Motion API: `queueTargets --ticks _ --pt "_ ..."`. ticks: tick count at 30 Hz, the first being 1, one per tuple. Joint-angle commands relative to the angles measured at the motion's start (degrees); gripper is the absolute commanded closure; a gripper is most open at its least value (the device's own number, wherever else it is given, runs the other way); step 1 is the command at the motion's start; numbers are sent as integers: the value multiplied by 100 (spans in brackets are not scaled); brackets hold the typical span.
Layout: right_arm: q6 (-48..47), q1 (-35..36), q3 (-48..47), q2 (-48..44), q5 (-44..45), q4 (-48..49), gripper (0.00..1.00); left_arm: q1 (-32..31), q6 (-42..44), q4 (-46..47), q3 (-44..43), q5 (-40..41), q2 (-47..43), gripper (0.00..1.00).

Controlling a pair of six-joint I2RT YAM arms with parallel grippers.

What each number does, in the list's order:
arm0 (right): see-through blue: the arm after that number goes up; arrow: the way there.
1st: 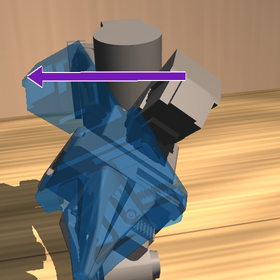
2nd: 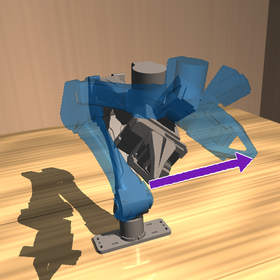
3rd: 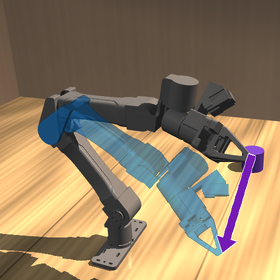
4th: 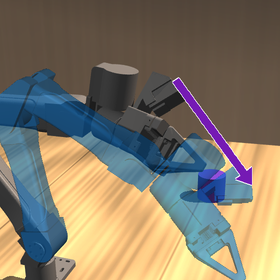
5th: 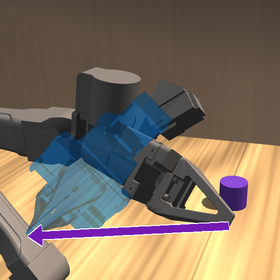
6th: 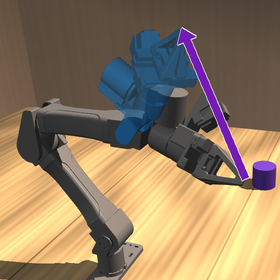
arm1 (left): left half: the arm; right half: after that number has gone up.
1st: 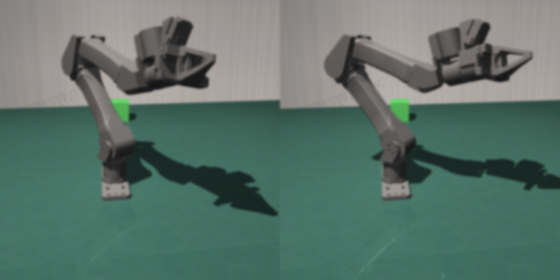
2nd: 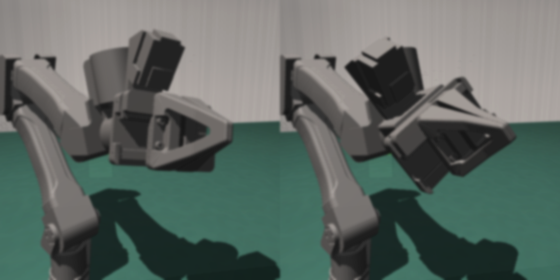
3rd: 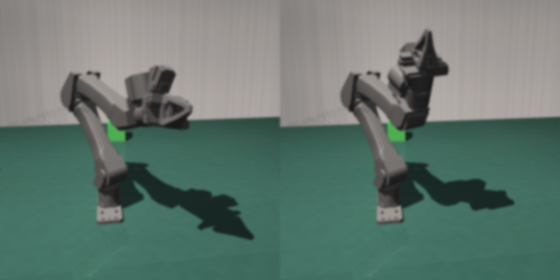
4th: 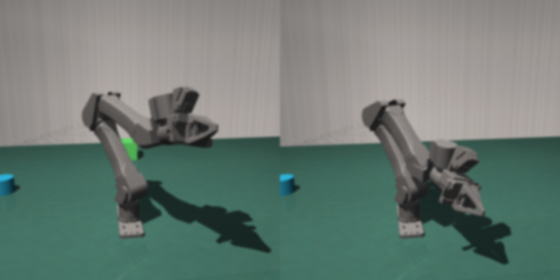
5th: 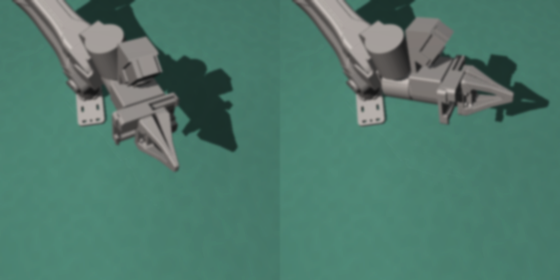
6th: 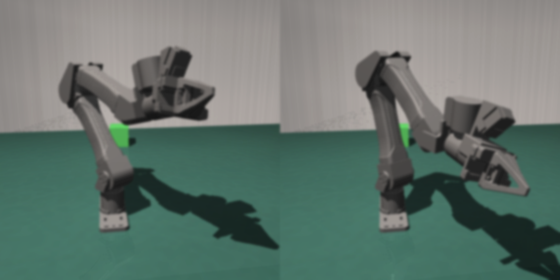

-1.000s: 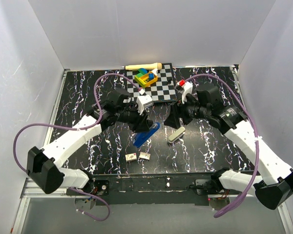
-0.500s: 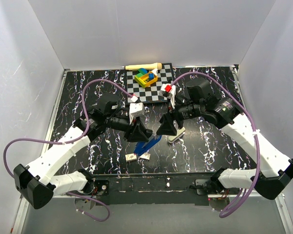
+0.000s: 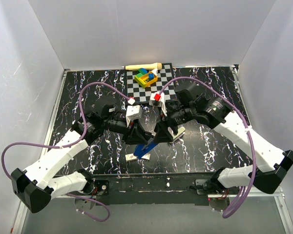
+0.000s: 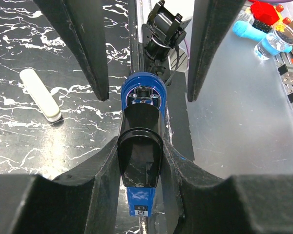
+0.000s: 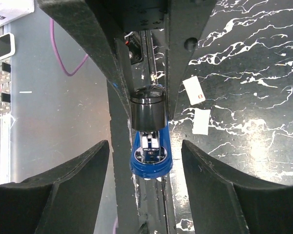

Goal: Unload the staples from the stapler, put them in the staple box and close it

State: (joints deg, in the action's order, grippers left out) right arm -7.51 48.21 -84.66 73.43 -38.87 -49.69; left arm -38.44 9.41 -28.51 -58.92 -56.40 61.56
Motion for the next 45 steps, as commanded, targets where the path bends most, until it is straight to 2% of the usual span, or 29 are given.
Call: queueTargets --ticks 1,9,17,22,34,45 --pt "-32 171 -244 57 46 73 32 -15 -97 320 3 -187 -285 100" --pt "-23 321 -226 163 134 126 43 -15 -202 451 38 -187 -373 100" --pt "12 365 -7 49 152 258 73 -15 -343 689 117 -117 -434 100" --pt "74 400 441 -153 117 363 99 -6 -466 943 214 -64 -522 100" --pt "872 409 2383 -1278 205 1550 99 143 -827 1603 513 68 -883 100" --pt "1041 409 1928 -1033 696 1682 99 152 -897 1805 530 287 -891 100"
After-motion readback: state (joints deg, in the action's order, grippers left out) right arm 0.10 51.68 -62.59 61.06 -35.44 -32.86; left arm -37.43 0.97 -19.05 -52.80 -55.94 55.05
